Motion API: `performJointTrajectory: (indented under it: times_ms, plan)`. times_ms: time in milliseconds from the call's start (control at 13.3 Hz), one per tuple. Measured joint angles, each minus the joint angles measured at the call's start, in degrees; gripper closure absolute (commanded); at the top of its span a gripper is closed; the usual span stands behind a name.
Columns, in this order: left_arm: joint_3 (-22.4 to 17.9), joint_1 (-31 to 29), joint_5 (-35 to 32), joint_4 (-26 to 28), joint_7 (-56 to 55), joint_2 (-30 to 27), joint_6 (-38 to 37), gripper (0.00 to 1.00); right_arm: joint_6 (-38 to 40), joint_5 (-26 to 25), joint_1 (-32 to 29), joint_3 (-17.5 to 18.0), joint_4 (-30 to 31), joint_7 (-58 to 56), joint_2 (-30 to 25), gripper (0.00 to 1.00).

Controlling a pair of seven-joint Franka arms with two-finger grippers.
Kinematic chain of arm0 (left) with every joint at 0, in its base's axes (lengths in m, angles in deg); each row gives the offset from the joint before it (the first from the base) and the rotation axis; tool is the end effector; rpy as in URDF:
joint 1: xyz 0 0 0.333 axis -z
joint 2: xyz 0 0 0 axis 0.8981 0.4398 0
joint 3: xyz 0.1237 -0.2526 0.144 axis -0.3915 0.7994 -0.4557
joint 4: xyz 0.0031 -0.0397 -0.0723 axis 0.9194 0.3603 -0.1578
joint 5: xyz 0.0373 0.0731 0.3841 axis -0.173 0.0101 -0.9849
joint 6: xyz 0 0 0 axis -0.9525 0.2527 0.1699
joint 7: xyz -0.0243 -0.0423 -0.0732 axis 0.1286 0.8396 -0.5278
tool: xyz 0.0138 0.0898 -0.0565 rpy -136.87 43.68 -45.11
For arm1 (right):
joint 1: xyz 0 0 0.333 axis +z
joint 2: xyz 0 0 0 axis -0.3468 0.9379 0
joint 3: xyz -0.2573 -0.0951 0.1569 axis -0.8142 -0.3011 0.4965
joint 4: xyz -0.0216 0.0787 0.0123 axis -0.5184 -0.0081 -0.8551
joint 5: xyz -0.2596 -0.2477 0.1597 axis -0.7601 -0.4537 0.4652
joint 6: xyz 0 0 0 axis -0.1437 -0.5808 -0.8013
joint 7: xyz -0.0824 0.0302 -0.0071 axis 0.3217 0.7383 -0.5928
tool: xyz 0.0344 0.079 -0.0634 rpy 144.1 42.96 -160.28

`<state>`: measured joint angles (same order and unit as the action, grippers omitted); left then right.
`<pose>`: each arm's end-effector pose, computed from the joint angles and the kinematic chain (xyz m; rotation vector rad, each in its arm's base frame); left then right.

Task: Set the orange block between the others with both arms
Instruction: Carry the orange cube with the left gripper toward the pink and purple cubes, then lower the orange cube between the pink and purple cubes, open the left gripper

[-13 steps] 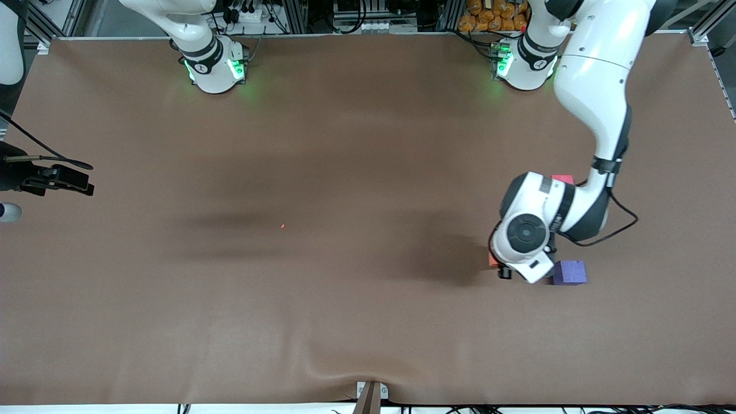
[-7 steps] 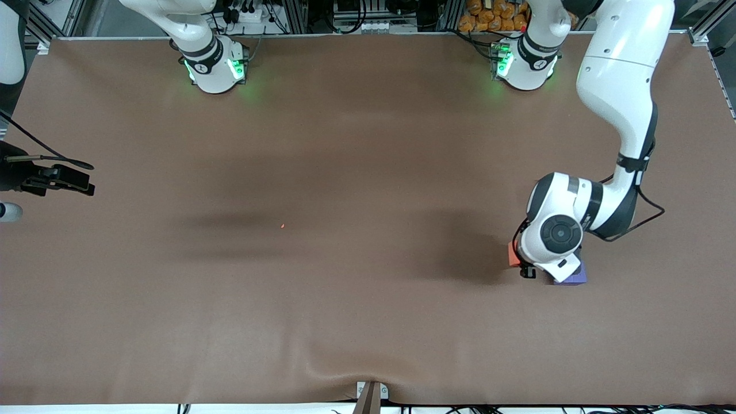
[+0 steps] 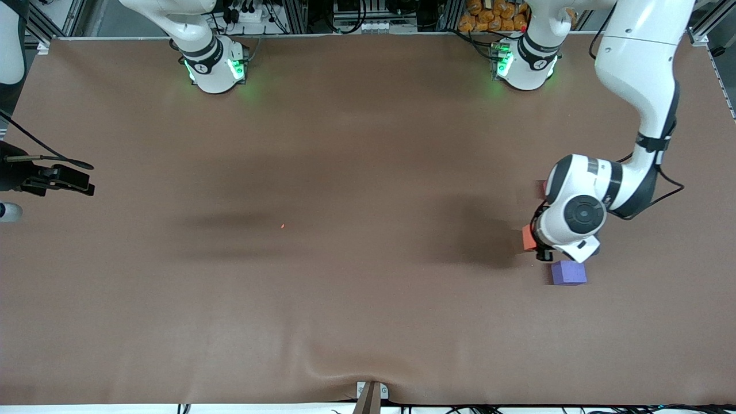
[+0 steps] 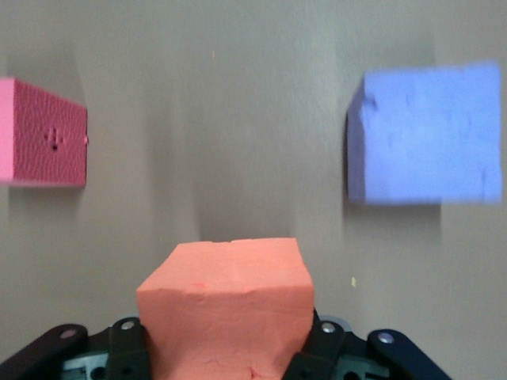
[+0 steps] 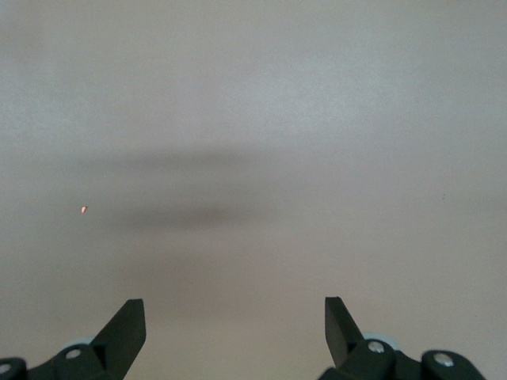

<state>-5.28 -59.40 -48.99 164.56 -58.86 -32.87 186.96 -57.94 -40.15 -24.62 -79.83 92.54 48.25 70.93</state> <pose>0.6191 -0.0929 0.2273 -2.1159 -2.0500 -0.0427 0.6059 -0.0433 0.5714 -3.1326 0.0078 0.1263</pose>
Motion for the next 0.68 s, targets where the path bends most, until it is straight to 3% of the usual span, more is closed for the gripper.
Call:
performJointTrajectory:
  times_ms: [301,678]
  plan:
    - [0.0,-2.6,0.0,2.9,2.1,-0.1,5.3,1.0,0.0,0.0,0.0,0.0,0.0,0.0,0.0,0.0]
    - [0.0,-4.2,0.0,4.3,2.6,-0.1,6.1,1.0,0.0,0.0,0.0,0.0,-0.2,0.0,0.0,0.0]
